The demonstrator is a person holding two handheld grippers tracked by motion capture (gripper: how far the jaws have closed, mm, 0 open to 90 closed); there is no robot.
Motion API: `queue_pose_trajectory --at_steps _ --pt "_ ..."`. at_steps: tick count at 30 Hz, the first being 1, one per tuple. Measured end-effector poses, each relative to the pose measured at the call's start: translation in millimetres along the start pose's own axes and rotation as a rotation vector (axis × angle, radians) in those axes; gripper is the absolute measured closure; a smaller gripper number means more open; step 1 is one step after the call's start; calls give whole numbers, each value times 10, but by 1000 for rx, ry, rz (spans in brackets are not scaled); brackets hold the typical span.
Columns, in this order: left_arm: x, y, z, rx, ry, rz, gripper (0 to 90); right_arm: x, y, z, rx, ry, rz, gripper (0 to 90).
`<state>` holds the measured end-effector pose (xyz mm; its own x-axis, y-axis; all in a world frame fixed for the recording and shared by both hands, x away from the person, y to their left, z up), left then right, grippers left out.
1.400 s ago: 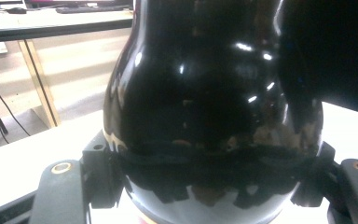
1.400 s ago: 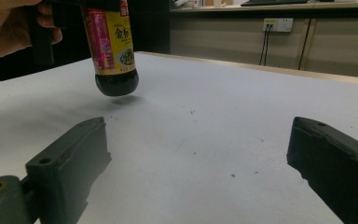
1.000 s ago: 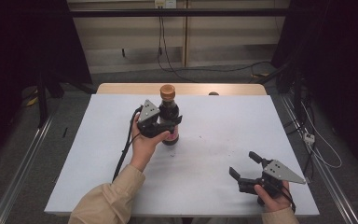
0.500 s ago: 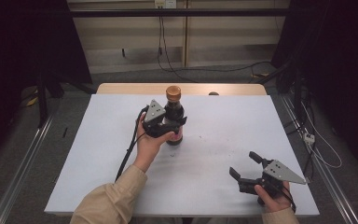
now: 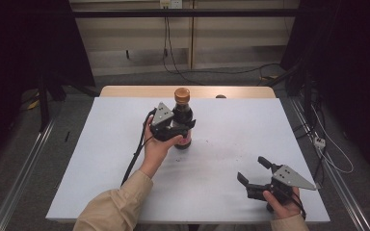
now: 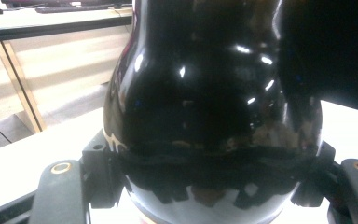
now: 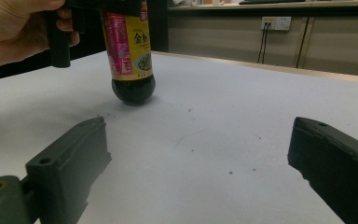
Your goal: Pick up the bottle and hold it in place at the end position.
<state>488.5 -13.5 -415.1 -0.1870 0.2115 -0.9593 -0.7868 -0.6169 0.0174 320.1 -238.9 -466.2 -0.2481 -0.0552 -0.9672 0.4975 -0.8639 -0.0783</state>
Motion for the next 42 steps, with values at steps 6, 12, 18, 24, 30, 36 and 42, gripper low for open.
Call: queue_pose_trajectory --at_steps 6,12,18,24,30,36,42 --pt "21 16 -64 2 -6 -9 282 5 3 2 1 -1 2 41" --pt "17 35 -105 17 1 -8 282 11 7 12 6 -6 3 42" --pt "29 63 -146 18 0 -16 282 4 6 16 6 -1 4 42" --pt "35 63 -153 23 4 -28 281 8 8 17 6 -4 4 42" --pt "42 64 -144 30 -1 -39 279 20 -4 10 2 -14 9 43" --pt "64 32 -105 46 0 -22 280 17 -1 9 4 -17 11 42" --pt "81 30 -101 63 -2 -14 285 11 -10 -24 -4 -25 11 42"
Point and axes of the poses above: each handheld gripper's, and its own axes: z roughly backward along the jaws, x roughly out of its underside, y roughly to its right, the point moved 8 cm from there along -z, roughly forward along the jaws, and after that the axes turned 2 degrees about -y, right-handed, at the moved point
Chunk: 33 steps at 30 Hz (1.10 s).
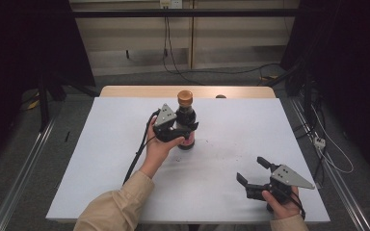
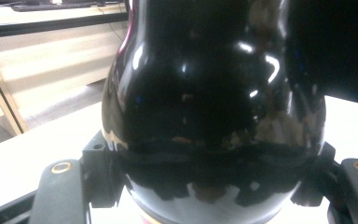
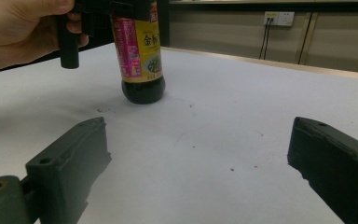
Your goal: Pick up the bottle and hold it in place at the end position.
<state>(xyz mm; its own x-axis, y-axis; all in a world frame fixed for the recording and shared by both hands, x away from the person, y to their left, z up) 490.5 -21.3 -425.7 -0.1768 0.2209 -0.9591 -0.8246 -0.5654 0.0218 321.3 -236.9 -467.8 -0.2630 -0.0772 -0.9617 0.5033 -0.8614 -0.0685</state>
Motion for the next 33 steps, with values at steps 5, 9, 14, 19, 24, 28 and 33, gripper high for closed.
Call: queue_pose_trajectory --at_steps 5,9,14,19,24,28,33 --pt "8 0 5 1 0 0 287 -24 -14 -51 -11 -6 -3 42" --pt "9 3 2 0 2 1 287 -92 -28 -106 -19 -2 6 43" --pt "12 0 7 3 0 -1 287 -155 -49 -203 -53 -15 2 43" --pt "16 5 11 0 1 -9 287 -181 -74 -301 -79 -63 -21 41" --pt "17 9 10 -7 -2 -10 288 -248 -69 -364 -80 -81 -24 43" --pt "20 5 8 -8 -4 -8 289 -390 -71 -431 -76 -71 -21 42" --pt "21 7 8 -11 -6 -6 290 -474 -94 -506 -88 -71 -37 73"
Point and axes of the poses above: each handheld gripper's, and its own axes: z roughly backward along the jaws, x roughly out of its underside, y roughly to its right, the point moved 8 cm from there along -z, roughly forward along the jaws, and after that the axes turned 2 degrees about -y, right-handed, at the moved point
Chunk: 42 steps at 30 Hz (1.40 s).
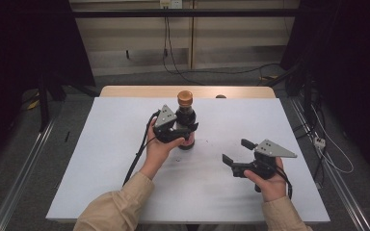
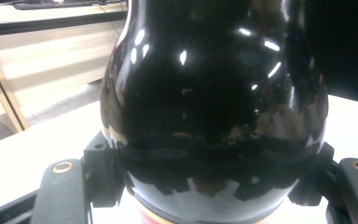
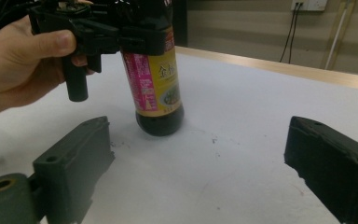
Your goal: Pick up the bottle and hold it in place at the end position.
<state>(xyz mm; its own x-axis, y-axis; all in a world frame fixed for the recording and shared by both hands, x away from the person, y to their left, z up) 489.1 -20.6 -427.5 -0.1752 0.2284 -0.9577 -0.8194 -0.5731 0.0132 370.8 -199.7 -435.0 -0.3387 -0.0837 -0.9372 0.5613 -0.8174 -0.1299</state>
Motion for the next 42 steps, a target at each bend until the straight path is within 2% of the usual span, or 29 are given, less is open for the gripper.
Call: queue_pose_trajectory --at_steps 1,4,11,19,22,25,28,29,33,37,40,42 --pt "0 0 0 1 0 0 290 -32 -9 -43 -10 1 -16 74" --pt "0 -3 3 2 -2 -1 291 -80 -16 -103 -7 -8 -16 75" --pt "1 -1 0 2 -2 2 291 -265 -57 -198 -13 1 3 106" --pt "2 -1 3 1 -5 1 292 -410 -73 -293 -22 -16 16 119" --pt "4 -2 4 1 -7 2 292 -497 -91 -336 -43 -17 10 186" --pt "4 -1 5 2 -8 1 293 -533 -98 -359 -46 -21 11 203" --pt "4 1 4 0 -6 1 293 -581 -122 -393 -53 -29 15 260" --pt "4 -1 4 -1 -7 1 293 -616 -137 -409 -65 -27 7 325" --pt "4 -2 5 0 -9 1 293 -672 -135 -430 -61 -33 16 372" --pt "5 -2 5 0 -9 1 293 -775 -156 -451 -96 -31 12 558" --pt "5 0 5 -1 -9 0 294 -820 -184 -468 -115 -32 31 666" --pt "6 -1 6 0 -10 0 294 -853 -192 -482 -109 -31 43 699"
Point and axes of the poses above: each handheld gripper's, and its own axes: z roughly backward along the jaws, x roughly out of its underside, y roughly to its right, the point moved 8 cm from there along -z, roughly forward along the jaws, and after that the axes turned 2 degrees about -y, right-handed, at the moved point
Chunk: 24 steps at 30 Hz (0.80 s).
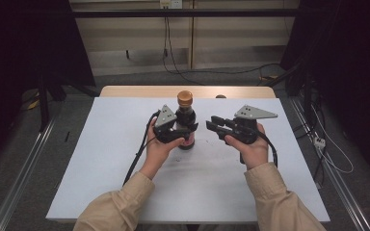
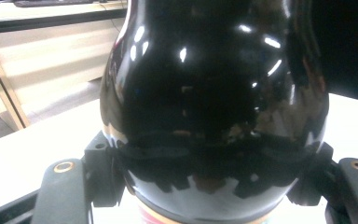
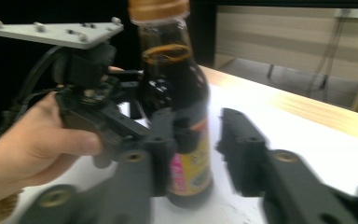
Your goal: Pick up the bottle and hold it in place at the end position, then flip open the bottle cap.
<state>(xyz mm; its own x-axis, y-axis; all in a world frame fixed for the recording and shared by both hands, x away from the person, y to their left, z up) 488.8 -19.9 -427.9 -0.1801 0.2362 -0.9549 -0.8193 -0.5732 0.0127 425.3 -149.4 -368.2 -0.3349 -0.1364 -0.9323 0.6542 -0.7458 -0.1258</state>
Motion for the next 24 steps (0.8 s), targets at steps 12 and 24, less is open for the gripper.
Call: queue_pose_trajectory --at_steps 12,24 --pt "1 -1 0 1 -1 0 295 -265 -34 -72 3 30 0 807" --pt "2 4 -3 -1 1 3 295 -334 -114 -143 -66 1 -9 900"
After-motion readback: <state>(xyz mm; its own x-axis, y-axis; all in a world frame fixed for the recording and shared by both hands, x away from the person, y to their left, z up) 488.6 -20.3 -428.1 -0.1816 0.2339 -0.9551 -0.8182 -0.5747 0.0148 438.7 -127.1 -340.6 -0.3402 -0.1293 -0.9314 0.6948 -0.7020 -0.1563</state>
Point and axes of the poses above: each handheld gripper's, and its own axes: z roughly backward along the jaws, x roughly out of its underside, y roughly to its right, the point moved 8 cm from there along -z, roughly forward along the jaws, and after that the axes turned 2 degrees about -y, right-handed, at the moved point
